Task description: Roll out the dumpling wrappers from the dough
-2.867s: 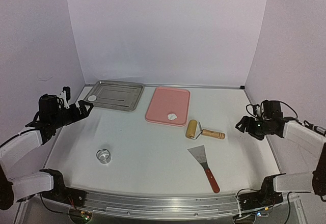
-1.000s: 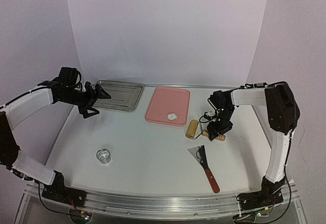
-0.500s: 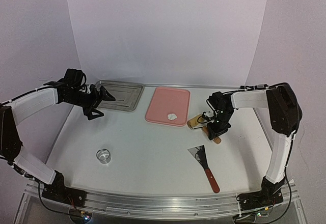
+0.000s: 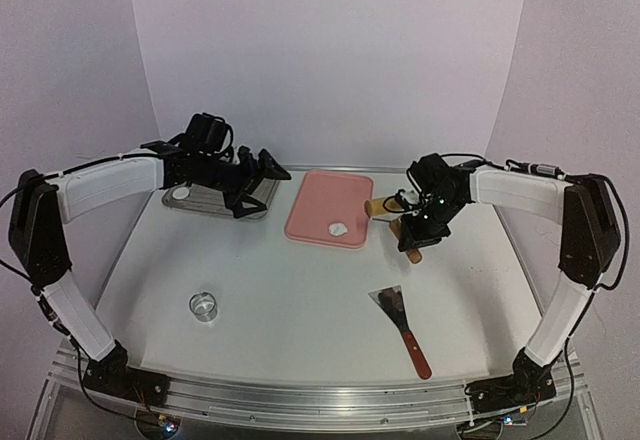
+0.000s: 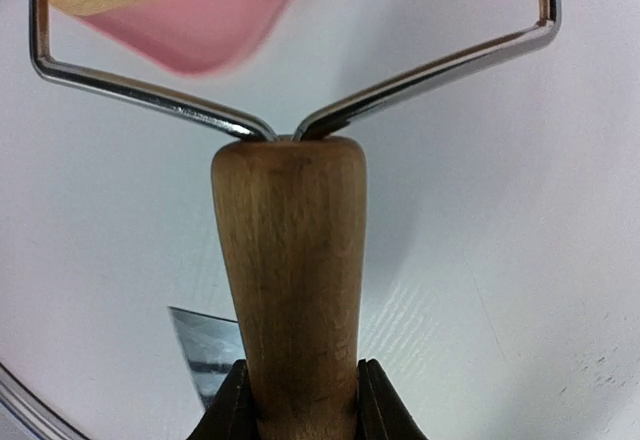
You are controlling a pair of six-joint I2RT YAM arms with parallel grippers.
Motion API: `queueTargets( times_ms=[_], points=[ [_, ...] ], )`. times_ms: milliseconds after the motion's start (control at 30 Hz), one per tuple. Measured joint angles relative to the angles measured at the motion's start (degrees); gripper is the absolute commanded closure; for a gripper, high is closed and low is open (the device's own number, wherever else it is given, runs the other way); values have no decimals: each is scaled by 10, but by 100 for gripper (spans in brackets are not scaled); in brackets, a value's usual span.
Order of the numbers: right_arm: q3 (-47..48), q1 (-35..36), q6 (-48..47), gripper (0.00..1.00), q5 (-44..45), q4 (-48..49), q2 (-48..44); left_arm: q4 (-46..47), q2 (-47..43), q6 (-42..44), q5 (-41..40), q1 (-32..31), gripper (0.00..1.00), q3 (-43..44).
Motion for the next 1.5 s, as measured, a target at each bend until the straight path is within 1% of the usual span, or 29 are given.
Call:
queueTargets(
  times_ms=[133,267,500,633,700,800,933,1000,1167,1233,1433,1500],
  points=[
    [51,22,45,100,-22,3,-8,24,67,-20,11,-39,2,47],
    [95,47,88,100,-37,5,-8,44,108,-31,27,-64,2,67],
    [140,95,146,100,-63,26,5,92,125,-55,57,-100,2,72],
    [150,119,163,100,-77,31,18,132,130,-75,67,-105,3,72],
    [154,128,165,100,-84,32,24,141,138,-81,69,-105,7,81],
    [159,136,169,100,-93,32,30,144,154,-89,66,-105,16,99],
    [160,136,169,100,-101,32,31,136,161,-105,53,-106,31,99],
    [160,136,169,100,-105,32,31,132,162,-111,45,-108,32,99],
    [160,136,170,100,-106,32,31,130,172,-116,41,-116,30,104],
    [160,136,173,100,-103,31,31,126,183,-116,41,-121,31,114],
    [160,131,179,100,-98,9,31,111,213,-121,32,-130,47,135],
    [160,131,179,100,-97,7,31,108,214,-122,28,-131,50,137]
  ],
)
